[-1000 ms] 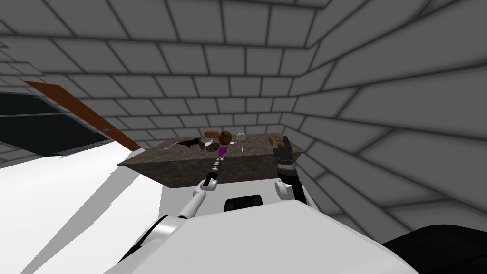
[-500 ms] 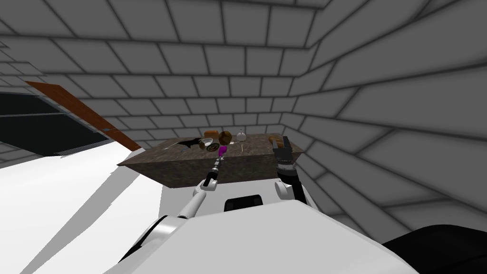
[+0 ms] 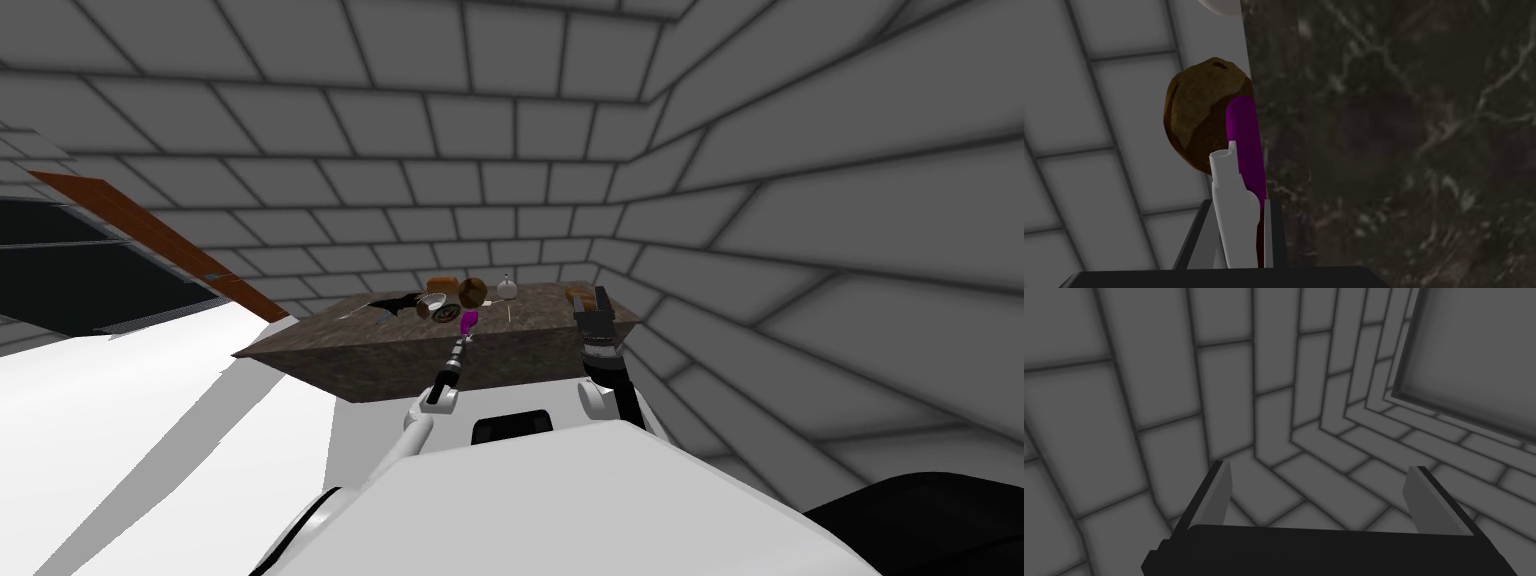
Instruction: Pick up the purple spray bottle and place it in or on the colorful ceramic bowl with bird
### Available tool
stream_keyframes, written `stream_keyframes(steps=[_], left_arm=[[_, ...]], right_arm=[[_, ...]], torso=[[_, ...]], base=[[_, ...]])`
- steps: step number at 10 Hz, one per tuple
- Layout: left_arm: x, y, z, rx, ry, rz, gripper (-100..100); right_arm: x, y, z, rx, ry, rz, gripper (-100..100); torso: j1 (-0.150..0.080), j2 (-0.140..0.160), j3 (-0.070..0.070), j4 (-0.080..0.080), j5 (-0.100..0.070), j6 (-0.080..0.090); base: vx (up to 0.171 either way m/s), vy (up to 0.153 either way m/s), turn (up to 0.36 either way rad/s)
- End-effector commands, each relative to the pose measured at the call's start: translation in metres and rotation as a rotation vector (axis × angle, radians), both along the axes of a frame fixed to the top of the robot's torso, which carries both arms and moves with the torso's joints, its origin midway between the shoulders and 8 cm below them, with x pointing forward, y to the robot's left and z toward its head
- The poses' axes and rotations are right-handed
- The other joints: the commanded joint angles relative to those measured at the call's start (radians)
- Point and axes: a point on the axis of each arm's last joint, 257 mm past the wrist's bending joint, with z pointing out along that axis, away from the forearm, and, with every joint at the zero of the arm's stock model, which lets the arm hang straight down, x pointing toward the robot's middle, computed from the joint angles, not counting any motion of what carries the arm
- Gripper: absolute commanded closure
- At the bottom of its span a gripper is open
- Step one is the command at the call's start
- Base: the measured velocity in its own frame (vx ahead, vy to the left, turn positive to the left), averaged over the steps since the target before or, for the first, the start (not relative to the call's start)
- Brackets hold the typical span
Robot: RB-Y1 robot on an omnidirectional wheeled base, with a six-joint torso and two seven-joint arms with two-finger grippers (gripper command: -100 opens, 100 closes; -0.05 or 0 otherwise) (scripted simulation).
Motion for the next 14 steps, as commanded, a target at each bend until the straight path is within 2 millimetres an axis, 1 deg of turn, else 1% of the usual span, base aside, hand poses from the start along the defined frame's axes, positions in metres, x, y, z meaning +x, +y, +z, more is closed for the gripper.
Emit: stream_keyframes(steps=[1, 2, 3, 4, 5, 6, 7, 8, 9, 10, 11, 12, 14], left_arm=[[-0.012, -0.002, -0.004, -0.005, 0.006, 0.002, 100], [-0.01, -0.003, 0.001, -0.007, -0.005, -0.001, 100], [-0.022, -0.007, -0.006, -0.006, 0.007, 0.0, 100], [-0.026, -0.006, -0.002, -0.01, -0.001, 0.002, 100], [-0.035, -0.01, -0.005, -0.008, 0.005, 0.002, 100], [-0.041, -0.008, -0.003, -0.012, -0.001, 0.007, 100], [-0.049, -0.011, -0.006, -0.008, 0.005, 0.009, 100], [-0.056, -0.009, -0.006, -0.01, 0.005, 0.014, 100], [-0.055, -0.01, -0.001, -0.012, -0.005, 0.013, 100], [-0.066, -0.01, -0.006, -0.006, 0.007, 0.019, 100], [-0.069, -0.009, 0.0, -0.009, -0.006, 0.023, 100], [-0.079, -0.01, -0.004, -0.001, 0.007, 0.029, 100], [-0.093, -0.007, -0.002, 0.006, 0.008, 0.043, 100]], right_arm=[[0.0, 0.0, 0.0, 0.0, 0.0, 0.0, 0], [0.0, 0.0, 0.0, 0.0, 0.0, 0.0, 0], [0.0, 0.0, 0.0, 0.0, 0.0, 0.0, 0], [0.0, 0.0, 0.0, 0.0, 0.0, 0.0, 0], [0.0, 0.0, 0.0, 0.0, 0.0, 0.0, 0], [0.0, 0.0, 0.0, 0.0, 0.0, 0.0, 0], [0.0, 0.0, 0.0, 0.0, 0.0, 0.0, 0], [0.0, 0.0, 0.0, 0.0, 0.0, 0.0, 0], [0.0, 0.0, 0.0, 0.0, 0.0, 0.0, 0], [0.0, 0.0, 0.0, 0.0, 0.0, 0.0, 0], [0.0, 0.0, 0.0, 0.0, 0.0, 0.0, 0], [0.0, 0.0, 0.0, 0.0, 0.0, 0.0, 0], [0.0, 0.0, 0.0, 0.0, 0.0, 0.0, 0]], torso=[[0.0, 0.0, 0.0, 0.0, 0.0, 0.0], [0.0, 0.0, -0.001, -0.001, 0.001, 0.0], [-0.001, 0.001, 0.0, -0.001, 0.0, 0.0], [-0.001, 0.0, -0.001, -0.002, 0.001, 0.0], [-0.001, 0.0, -0.001, -0.002, 0.001, 0.0], [-0.001, -0.001, -0.002, -0.002, 0.001, 0.0], [-0.001, -0.001, -0.002, -0.002, 0.0, 0.0], [-0.001, -0.002, -0.002, -0.003, 0.001, 0.001], [-0.001, -0.002, -0.003, -0.003, 0.001, 0.0], [-0.001, 0.0, -0.002, -0.003, 0.001, 0.0], [-0.001, 0.0, -0.002, -0.003, 0.001, 0.0], [0.0, -0.001, -0.002, -0.003, 0.001, 0.0], [0.0, -0.002, -0.003, -0.003, 0.0, -0.001]], base=[[0.049, 0.027, -0.024], [0.014, 0.008, -0.003], [0.037, 0.016, -0.027], [0.042, 0.017, -0.022], [0.052, 0.021, -0.03], [0.05, 0.015, -0.03], [0.06, 0.015, -0.026], [0.054, 0.018, -0.025], [0.02, 0.014, 0.002], [0.032, 0.02, -0.035], [0.038, 0.022, -0.02], [0.057, 0.027, -0.036], [0.059, 0.022, -0.024]])
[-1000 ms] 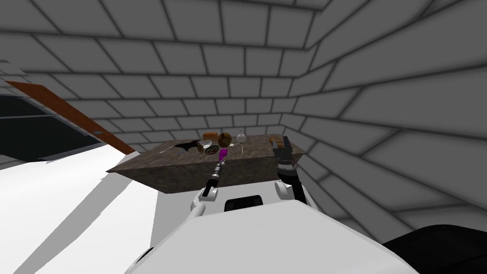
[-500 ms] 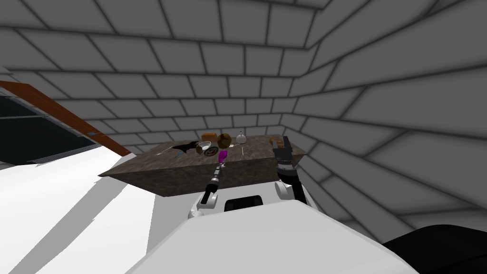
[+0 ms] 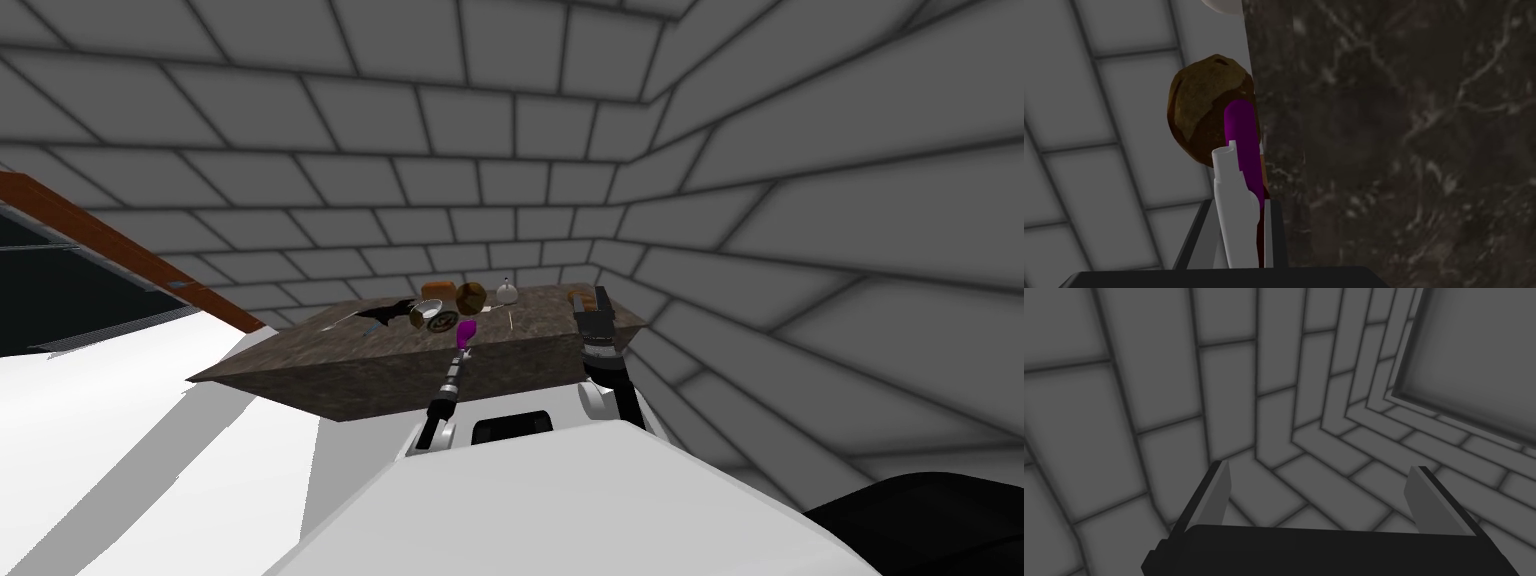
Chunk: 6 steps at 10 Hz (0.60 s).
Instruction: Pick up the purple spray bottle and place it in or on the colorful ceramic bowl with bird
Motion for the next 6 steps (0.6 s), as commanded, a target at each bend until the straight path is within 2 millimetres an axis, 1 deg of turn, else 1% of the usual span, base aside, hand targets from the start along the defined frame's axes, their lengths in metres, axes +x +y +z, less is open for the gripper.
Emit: stream_keyframes(steps=[1, 2, 3, 4, 5, 6], left_arm=[[-0.01, 0.003, 0.005, 0.004, -0.006, 0.011, 100], [-0.008, 0.002, 0.009, 0.004, -0.015, 0.01, 100], [-0.021, 0.005, 0.005, 0.014, 0.001, 0.023, 100], [-0.023, 0.006, 0.011, 0.014, -0.011, 0.026, 100], [-0.021, 0.004, 0.007, 0.012, -0.007, 0.023, 100], [-0.021, 0.004, 0.008, 0.013, -0.007, 0.024, 0]], right_arm=[[0.0, 0.0, 0.0, 0.0, 0.0, 0.0, 0], [0.0, 0.0, 0.0, 0.0, 0.0, 0.0, 0], [0.0, 0.0, 0.0, 0.0, 0.0, 0.0, 0], [0.0, 0.0, 0.0, 0.0, 0.0, 0.0, 0], [0.0, 0.0, 0.0, 0.0, 0.0, 0.0, 0], [0.0, 0.0, 0.0, 0.0, 0.0, 0.0, 0]], torso=[[0.0, 0.0, 0.0, 0.0, 0.0, 0.0], [0.0, 0.0, 0.0, 0.0, 0.0, 0.0], [-0.001, 0.002, 0.001, 0.001, 0.0, 0.0], [-0.001, 0.002, 0.001, 0.001, 0.0, 0.0], [-0.001, 0.002, 0.001, 0.001, 0.0, 0.0], [-0.001, 0.002, 0.001, 0.001, 0.0, 0.0]], base=[[0.054, 0.021, -0.019], [0.016, 0.011, 0.004], [0.035, 0.02, -0.039], [0.043, 0.019, -0.021], [0.016, 0.007, 0.003], [0.0, 0.0, 0.0]])
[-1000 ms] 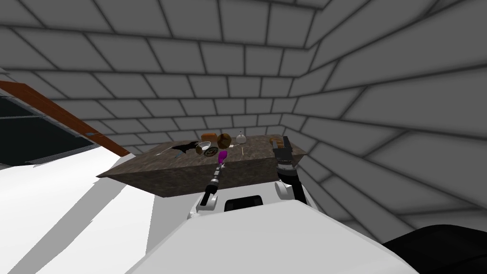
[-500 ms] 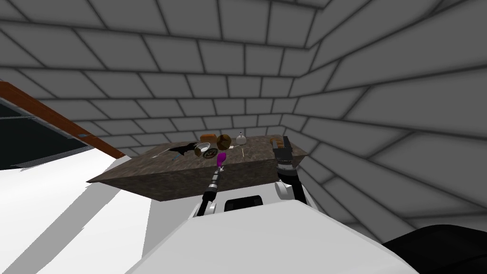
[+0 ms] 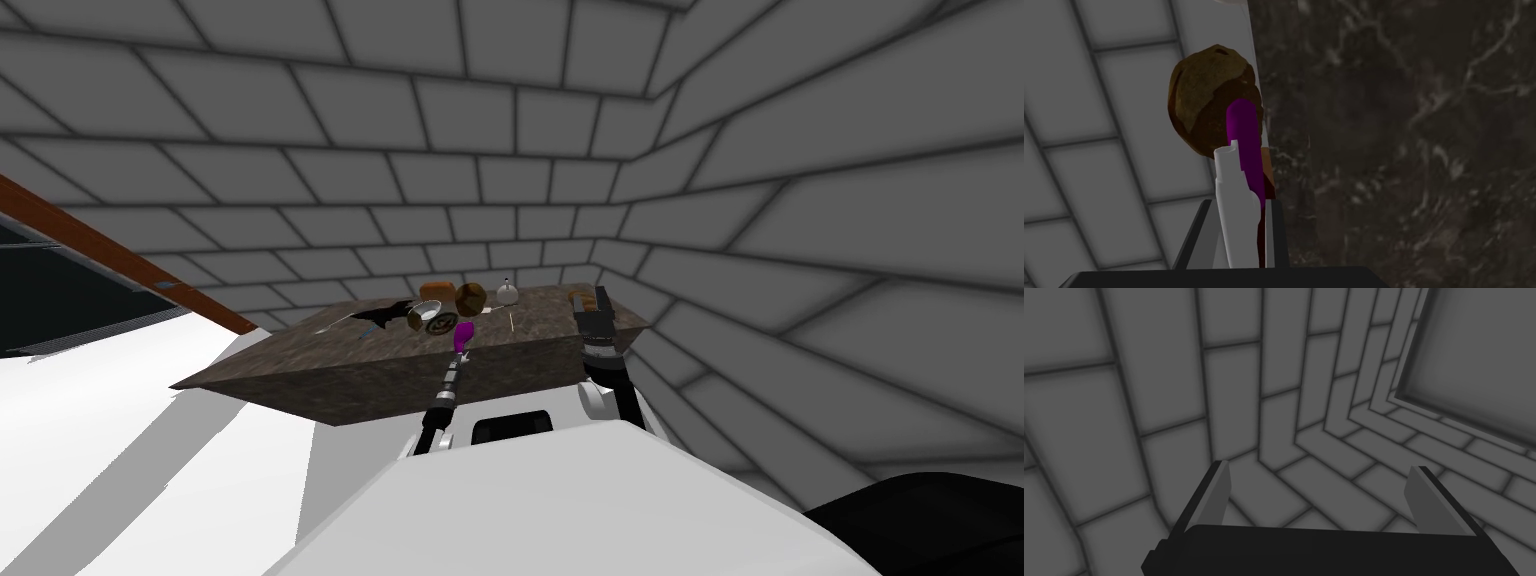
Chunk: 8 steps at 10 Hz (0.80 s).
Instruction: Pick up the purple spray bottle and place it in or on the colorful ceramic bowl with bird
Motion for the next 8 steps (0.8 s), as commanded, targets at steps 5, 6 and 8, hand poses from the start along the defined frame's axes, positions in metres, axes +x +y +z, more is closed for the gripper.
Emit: stream_keyframes(steps=[5, 6, 8], left_arm=[[0.0084, 0.0004, 0.0221, 0.067, -0.036, -0.131, 100], [0.008, 0.001, 0.0228, 0.088, -0.032, -0.162, 100], [0.0072, 0.0019, 0.023, 0.096, -0.024, -0.194, 100]], right_arm=[[0.0, 0.0, 0.0, 0.0, 0.0, 0.0, 0], [0.0, 0.0, 0.0, 0.0, 0.0, 0.0, 0], [0.0, 0.0, 0.0, 0.0, 0.0, 0.0, 0]], torso=[[0.002, 0.006, 0.004, 0.002, 0.0, 0.0], [0.003, 0.006, 0.004, 0.002, 0.0, 0.001], [0.001, 0.005, 0.004, 0.002, 0.0, 0.001]], base=[[-0.05, 0.034, -0.078], [-0.048, 0.043, -0.119], [-0.033, 0.027, -0.045]])
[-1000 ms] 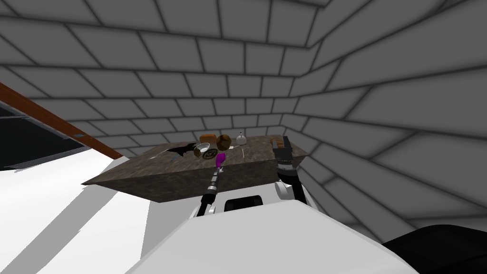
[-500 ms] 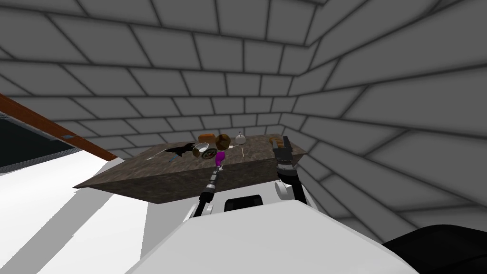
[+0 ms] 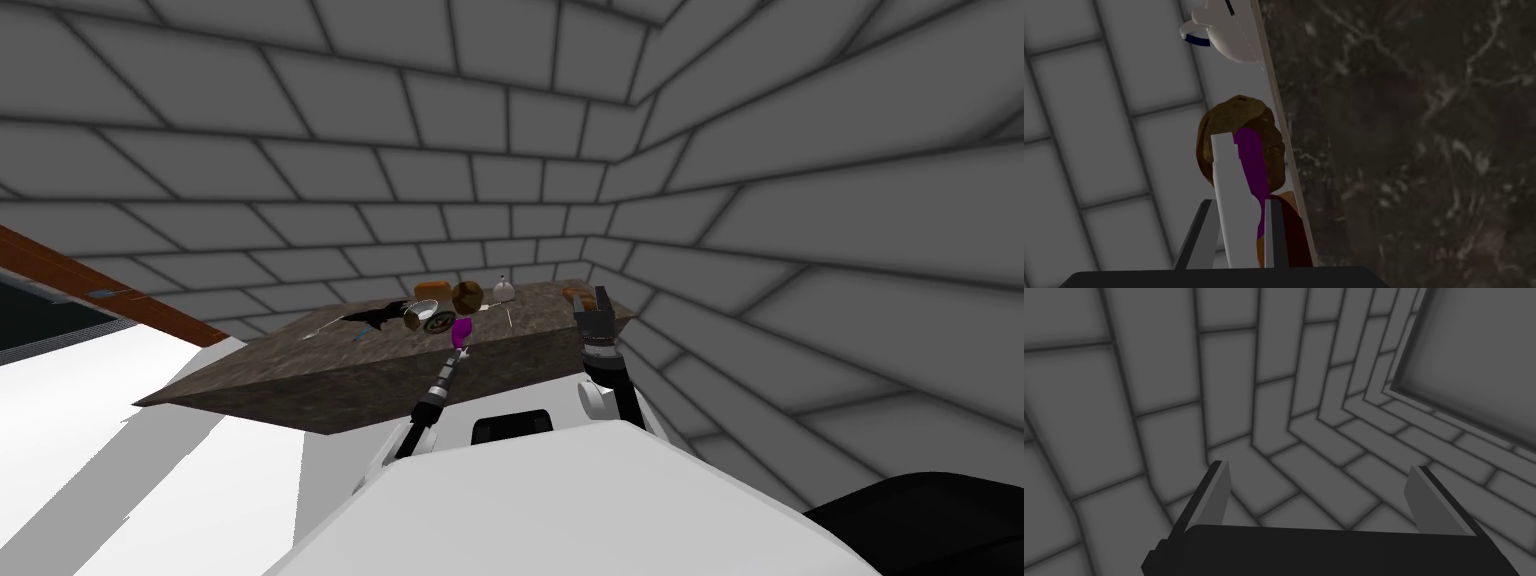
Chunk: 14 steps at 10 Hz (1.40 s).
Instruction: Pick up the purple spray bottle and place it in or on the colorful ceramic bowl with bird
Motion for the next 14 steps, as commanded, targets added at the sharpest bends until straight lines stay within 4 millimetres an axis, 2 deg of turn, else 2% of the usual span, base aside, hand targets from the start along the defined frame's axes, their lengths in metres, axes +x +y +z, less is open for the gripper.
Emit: stream_keyframes(steps=[1, 6, 14], left_arm=[[-0.001, 0.0, 0.001, 0.03, 0.009, -0.049, 100], [-0.005, 0.004, 0.0, 0.085, 0.041, -0.15, 100], [-0.011, 0.022, 0.001, 0.154, 0.116, -0.285, 100]], right_arm=[[0.0, 0.0, 0.0, 0.0, 0.0, 0.0, 0], [0.0, 0.0, 0.0, 0.0, 0.0, 0.0, 0], [0.0, 0.0, 0.0, 0.0, 0.0, 0.0, 0]], torso=[[0.0, 0.0, 0.0, 0.0, 0.0, 0.0], [-0.001, 0.0, 0.0, 0.0, -0.001, 0.001], [-0.003, -0.001, 0.0, 0.0, -0.003, 0.001]], base=[[-0.046, 0.041, -0.114], [-0.033, 0.03, -0.075], [-0.033, 0.027, -0.062]])
